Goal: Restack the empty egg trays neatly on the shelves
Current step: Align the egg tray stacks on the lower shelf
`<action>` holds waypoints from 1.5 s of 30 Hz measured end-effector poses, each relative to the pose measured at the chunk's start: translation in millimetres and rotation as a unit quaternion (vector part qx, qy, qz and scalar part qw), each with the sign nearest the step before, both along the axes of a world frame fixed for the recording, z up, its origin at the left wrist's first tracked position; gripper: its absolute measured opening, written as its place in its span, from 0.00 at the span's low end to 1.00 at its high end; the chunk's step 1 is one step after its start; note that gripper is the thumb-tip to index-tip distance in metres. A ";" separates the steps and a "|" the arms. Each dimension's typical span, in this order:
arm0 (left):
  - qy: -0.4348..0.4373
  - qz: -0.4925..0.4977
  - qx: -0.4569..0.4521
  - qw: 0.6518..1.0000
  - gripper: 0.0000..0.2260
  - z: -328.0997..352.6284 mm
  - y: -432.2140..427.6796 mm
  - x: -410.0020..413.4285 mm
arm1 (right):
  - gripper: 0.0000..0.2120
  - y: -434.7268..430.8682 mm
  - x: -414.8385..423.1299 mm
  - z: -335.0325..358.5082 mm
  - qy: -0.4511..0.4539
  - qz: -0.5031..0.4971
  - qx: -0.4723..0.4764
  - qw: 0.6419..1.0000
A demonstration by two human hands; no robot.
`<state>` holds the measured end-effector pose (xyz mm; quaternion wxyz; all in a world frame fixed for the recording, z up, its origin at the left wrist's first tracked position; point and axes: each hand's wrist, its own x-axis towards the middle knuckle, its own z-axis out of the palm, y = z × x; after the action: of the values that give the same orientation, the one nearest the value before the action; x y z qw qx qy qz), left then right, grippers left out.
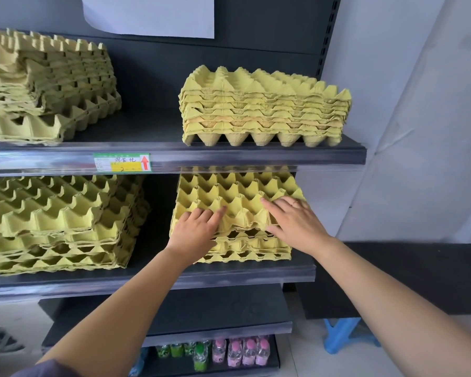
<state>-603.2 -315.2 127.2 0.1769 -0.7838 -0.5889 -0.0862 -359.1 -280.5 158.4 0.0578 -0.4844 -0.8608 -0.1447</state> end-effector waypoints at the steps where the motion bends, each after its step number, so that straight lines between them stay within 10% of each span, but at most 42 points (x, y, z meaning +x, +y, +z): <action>1: -0.011 -0.003 0.009 1.000 0.36 1.6 -1.8 -1.3 | 0.30 -0.9 0.3 0.2 0.021 -0.010 0.022 0.999; 7: -0.015 -0.051 0.147 0.988 0.28 0.2 -6.2 5.3 | 0.25 -4.4 18.1 -12.6 0.296 -0.186 -0.031 0.936; 13: -0.034 -0.139 0.169 0.975 0.18 -1.8 -16.8 30.6 | 0.24 -6.7 27.8 -13.8 0.612 -0.208 -0.249 0.721; 20: -0.191 -0.095 -0.091 0.973 0.16 -9.5 -27.7 65.0 | 0.29 10.4 24.9 8.3 0.692 -0.251 -0.373 0.564; 27: -0.713 0.123 -0.197 0.661 0.06 9.5 -30.0 94.1 | 0.14 25.4 23.3 16.1 0.663 -0.258 -0.438 0.549; 34: -0.625 0.164 -0.074 0.760 0.05 21.0 -42.6 88.6 | 0.23 25.5 20.3 28.4 0.657 -0.197 -0.367 0.628; 37: -0.555 0.149 -0.039 0.818 0.06 26.4 -43.5 90.6 | 0.22 25.7 21.2 38.7 0.709 -0.189 -0.358 0.577; 45: -0.542 0.160 -0.039 0.824 0.13 29.1 -47.4 91.0 | 0.27 2.1 11.1 35.8 0.777 -0.162 -0.352 0.496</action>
<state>-512.2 -362.6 156.3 -0.1902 -0.5115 -0.7099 -0.4452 -348.0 -278.4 194.2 0.5039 -0.5125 -0.3542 0.5983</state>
